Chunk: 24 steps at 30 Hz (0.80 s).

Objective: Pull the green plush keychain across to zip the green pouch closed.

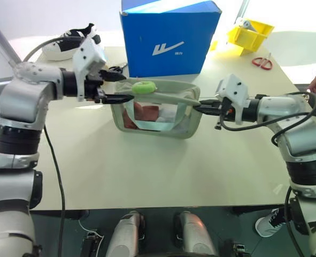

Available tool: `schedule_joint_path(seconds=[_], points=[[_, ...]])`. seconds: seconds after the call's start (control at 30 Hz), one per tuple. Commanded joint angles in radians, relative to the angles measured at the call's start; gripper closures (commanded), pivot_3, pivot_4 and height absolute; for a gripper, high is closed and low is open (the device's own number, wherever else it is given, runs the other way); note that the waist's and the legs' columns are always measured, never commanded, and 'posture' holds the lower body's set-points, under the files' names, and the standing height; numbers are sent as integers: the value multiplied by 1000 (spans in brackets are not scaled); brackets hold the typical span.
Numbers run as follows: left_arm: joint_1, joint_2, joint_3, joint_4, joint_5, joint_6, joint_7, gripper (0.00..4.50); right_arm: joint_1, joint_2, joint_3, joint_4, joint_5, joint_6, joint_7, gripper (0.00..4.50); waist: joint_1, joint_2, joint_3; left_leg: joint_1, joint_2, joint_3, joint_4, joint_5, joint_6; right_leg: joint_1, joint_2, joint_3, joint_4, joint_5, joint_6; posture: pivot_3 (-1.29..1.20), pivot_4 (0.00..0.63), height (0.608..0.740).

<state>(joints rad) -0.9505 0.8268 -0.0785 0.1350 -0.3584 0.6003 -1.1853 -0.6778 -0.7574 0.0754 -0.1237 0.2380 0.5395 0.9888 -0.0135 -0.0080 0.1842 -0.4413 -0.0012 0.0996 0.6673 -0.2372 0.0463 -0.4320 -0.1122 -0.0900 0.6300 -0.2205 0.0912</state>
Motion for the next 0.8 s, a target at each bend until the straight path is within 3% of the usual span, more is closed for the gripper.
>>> schedule_joint_path(seconds=[0.03, 0.3, 0.4, 0.57, 0.8], points=[[-3, 42, 45, -6, 5, -19, -12, 965, -16, 4, -3, -14, 4, -11, -1, 4500, 0, 0, 0, 0, 0, 0, 0, 0, 0, 0, 0, 0, 0, 0, 0, 0, 150, 740], [79, -20, 34, 44, 43, -78, 40, 965, -31, 1, 2, 0, 1, -15, 8, 4500, 1, 0, 0, 0, 0, 0, 0, 0, 0, 0, 0, 0, 0, 0, 0, 0, 150, 740], [96, -20, 20, 38, 58, -92, 24, 1721, -35, -2, 1, 1, 1, -12, 12, 4500, 1, 0, 0, 0, 0, 0, 0, 0, 0, 0, 0, 0, 0, 0, 0, 0, 150, 740], [106, -17, 32, 45, 59, -96, 20, 4421, -34, 1, 4, -6, 1, -8, 10, 4500, 1, 0, 0, 0, 0, 0, 0, 0, 0, 0, 0, 0, 0, 0, 0, 0, 150, 740], [112, -15, 30, 51, 72, -105, 21, 4490, -40, 6, 7, -1, 0, -10, 7, 4500, 1, 0, 0, 0, 0, 0, 0, 0, 0, 0, -1, 0, 0, 0, 0, 0, 150, 740]])
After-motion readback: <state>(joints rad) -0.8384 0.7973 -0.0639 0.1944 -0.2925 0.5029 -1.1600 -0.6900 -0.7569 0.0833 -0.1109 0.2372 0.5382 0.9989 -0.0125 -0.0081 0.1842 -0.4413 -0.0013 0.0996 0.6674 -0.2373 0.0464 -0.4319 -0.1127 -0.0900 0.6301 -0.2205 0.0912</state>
